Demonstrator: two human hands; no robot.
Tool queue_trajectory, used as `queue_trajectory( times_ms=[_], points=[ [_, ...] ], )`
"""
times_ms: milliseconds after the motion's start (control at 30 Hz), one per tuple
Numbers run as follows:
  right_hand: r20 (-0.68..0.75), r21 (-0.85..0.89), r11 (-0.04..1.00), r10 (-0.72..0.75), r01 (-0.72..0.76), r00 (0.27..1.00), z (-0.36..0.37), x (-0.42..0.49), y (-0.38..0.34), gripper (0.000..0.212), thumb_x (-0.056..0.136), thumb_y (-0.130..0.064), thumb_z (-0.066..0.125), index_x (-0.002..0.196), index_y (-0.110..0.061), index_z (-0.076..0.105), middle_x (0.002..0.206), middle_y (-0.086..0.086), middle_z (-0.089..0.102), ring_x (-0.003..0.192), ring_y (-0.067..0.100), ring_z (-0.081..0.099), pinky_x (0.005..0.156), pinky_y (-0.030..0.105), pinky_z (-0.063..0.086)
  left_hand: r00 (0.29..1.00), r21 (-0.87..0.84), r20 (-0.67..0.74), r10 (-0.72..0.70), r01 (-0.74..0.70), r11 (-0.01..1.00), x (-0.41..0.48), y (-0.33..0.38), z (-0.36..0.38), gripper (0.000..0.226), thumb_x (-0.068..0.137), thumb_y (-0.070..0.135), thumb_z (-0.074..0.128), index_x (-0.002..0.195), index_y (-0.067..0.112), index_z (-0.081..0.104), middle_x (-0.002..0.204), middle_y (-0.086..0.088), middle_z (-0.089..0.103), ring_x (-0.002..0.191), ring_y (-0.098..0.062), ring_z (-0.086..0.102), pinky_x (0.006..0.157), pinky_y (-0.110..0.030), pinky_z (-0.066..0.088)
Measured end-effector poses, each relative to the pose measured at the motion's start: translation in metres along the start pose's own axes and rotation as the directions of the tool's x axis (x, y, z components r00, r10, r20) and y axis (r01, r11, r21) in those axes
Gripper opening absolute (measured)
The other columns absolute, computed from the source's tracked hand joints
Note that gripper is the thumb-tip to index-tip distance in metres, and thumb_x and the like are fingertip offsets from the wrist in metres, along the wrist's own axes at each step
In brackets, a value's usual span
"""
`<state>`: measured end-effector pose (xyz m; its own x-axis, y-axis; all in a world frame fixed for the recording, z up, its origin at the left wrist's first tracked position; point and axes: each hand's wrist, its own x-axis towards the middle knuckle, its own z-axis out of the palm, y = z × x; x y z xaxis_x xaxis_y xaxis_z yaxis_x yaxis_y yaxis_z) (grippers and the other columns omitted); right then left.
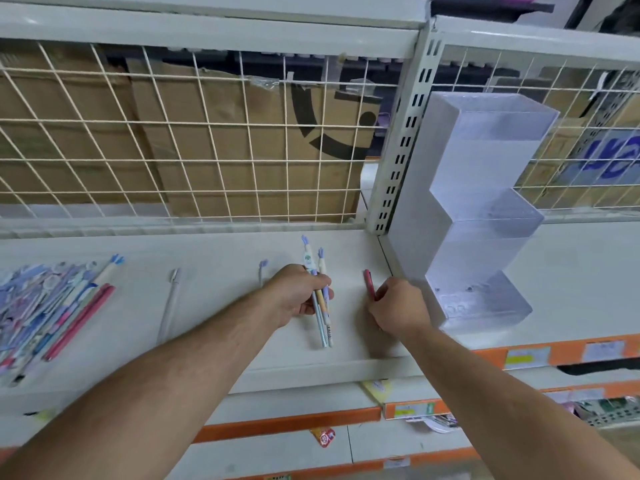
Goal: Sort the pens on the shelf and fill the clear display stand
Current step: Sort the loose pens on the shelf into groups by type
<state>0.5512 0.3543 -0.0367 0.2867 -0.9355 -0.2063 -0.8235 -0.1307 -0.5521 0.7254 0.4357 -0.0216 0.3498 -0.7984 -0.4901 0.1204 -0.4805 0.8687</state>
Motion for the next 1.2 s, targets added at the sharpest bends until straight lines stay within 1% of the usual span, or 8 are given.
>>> queue_trajectory(
  times_ms=[200,300,400,600,700,867,1100,1200],
  points=[
    [0.015,0.258,0.958,-0.134,0.126,0.991,0.008,-0.01,-0.017,0.002,0.089,-0.016,0.067,0.09,-0.015,0.066,0.088,-0.006,0.065,0.083,0.015,0.061,0.073,0.022,0.042,1.0,-0.033,0.005,0.014,-0.014,0.999,-0.001,-0.001,-0.005,0.01,0.098,0.013,0.058,0.1,0.005,0.064,0.081,-0.008,0.075,0.078,-0.024,0.069,0.086,-0.041,0.054],
    [0.151,0.435,0.893,-0.2,0.116,0.968,0.016,-0.023,-0.036,0.019,0.084,-0.03,0.074,0.083,-0.013,0.065,0.069,-0.001,0.069,0.059,0.016,0.065,0.078,0.023,0.033,1.0,-0.056,-0.005,0.03,-0.03,0.998,-0.007,-0.003,-0.012,0.006,0.096,0.012,0.061,0.096,0.007,0.064,0.075,-0.006,0.071,0.069,-0.021,0.065,0.085,-0.042,0.055],
    [0.242,0.505,0.862,-0.198,0.051,0.95,0.021,-0.036,-0.054,0.025,0.085,-0.026,0.077,0.092,-0.007,0.063,0.076,0.006,0.074,0.051,0.015,0.063,0.052,0.021,0.038,0.999,-0.082,-0.032,0.037,-0.039,0.996,-0.014,-0.006,-0.025,0.007,0.097,0.013,0.061,0.091,0.011,0.062,0.07,-0.002,0.068,0.059,-0.013,0.062,0.072,-0.033,0.055],
    [0.285,0.507,0.861,-0.206,0.035,0.936,0.045,-0.05,-0.081,0.018,0.087,-0.005,0.072,0.101,-0.002,0.061,0.073,0.011,0.07,0.05,0.016,0.058,0.04,0.02,0.038,0.998,-0.08,-0.057,0.04,-0.044,0.996,-0.027,-0.017,-0.062,0.007,0.097,0.014,0.061,0.096,0.007,0.065,0.077,-0.008,0.069,0.062,-0.017,0.063,0.062,-0.029,0.053],
    [0.225,0.419,0.906,-0.167,0.06,0.96,0.064,-0.044,-0.092,0.01,0.087,-0.011,0.069,0.096,-0.011,0.064,0.075,0.007,0.07,0.054,0.017,0.059,0.045,0.025,0.044,0.996,-0.04,-0.093,0.013,-0.017,0.999,-0.029,-0.023,-0.083,0.009,0.095,0.014,0.062,0.098,0.006,0.065,0.077,-0.011,0.066,0.066,-0.022,0.064,0.068,-0.034,0.053],
    [0.151,0.27,0.961,-0.101,0.057,0.983,0.089,-0.031,-0.105,0.009,0.086,-0.021,0.071,0.09,-0.016,0.065,0.076,0.009,0.072,0.067,0.026,0.068,0.068,0.037,0.061,0.995,0.034,-0.094,-0.021,0.024,0.999,-0.034,-0.027,-0.115,0.005,0.095,0.011,0.062,0.092,0.008,0.064,0.067,-0.006,0.057,0.058,-0.017,0.056,0.056,-0.027,0.049],
    [0.103,0.233,0.972,-0.052,0.027,0.993,0.1,-0.031,-0.119,0.02,0.087,-0.031,0.073,0.085,-0.011,0.069,0.072,0.005,0.071,0.061,0.022,0.065,0.064,0.032,0.057,0.999,0.018,-0.05,0.005,-0.004,1.0,-0.033,-0.033,-0.138,0.008,0.094,0.007,0.061,0.089,0.013,0.063,0.076,-0.006,0.064,0.066,-0.02,0.061,0.072,-0.034,0.05],
    [0.097,0.239,0.971,-0.031,0.007,0.995,0.1,-0.034,-0.121,0.019,0.091,-0.032,0.07,0.087,-0.013,0.068,0.074,0.002,0.07,0.058,0.014,0.061,0.055,0.023,0.048,1.0,0.009,-0.031,0.0,0.0,1.0,-0.033,-0.033,-0.142,0.01,0.093,0.004,0.061,0.096,0.014,0.062,0.08,-0.007,0.068,0.061,-0.016,0.061,0.066,-0.029,0.05]
  ],
)
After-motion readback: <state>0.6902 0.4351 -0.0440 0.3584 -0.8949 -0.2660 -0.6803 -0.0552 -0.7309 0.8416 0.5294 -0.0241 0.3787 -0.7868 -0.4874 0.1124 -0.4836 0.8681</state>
